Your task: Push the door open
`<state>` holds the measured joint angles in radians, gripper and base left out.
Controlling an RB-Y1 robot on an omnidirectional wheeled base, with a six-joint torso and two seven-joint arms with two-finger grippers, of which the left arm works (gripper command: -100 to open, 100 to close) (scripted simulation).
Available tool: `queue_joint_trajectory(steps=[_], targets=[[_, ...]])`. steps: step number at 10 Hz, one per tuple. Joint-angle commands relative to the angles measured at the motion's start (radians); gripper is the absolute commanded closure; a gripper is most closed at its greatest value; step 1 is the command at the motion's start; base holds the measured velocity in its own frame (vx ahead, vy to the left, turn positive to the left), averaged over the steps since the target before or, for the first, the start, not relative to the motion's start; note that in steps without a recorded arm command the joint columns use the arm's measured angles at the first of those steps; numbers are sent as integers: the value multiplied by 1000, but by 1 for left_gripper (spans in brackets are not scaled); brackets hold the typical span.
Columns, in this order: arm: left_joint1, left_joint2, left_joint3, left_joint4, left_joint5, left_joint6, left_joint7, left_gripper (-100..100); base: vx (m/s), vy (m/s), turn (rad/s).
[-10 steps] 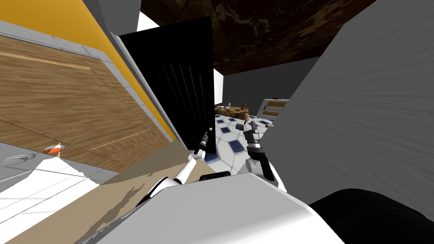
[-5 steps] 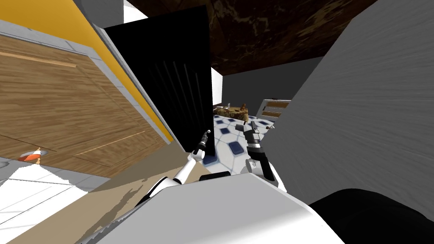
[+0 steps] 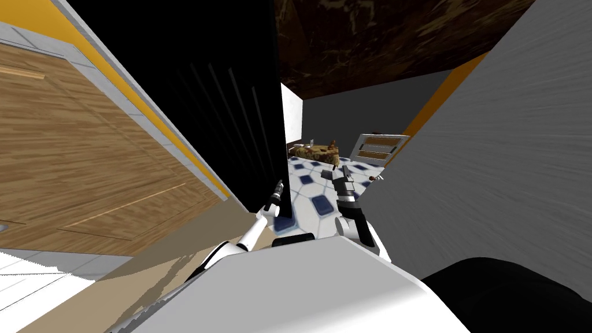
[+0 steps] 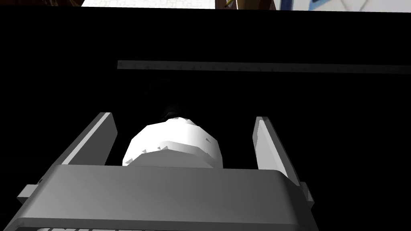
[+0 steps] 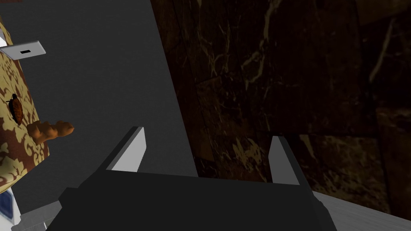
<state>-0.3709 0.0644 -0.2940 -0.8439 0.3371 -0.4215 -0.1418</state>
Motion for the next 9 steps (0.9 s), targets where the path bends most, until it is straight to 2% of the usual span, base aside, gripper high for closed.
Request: queue_joint_trajectory(steps=[1,6,9], targets=[[0,0,0,0,0,1,0,100,-9,4,7],[0,0,0,0,0,1,0,100,-19,5,-2],[1,13,27,9,5,1,-5,100,121,-73,38]])
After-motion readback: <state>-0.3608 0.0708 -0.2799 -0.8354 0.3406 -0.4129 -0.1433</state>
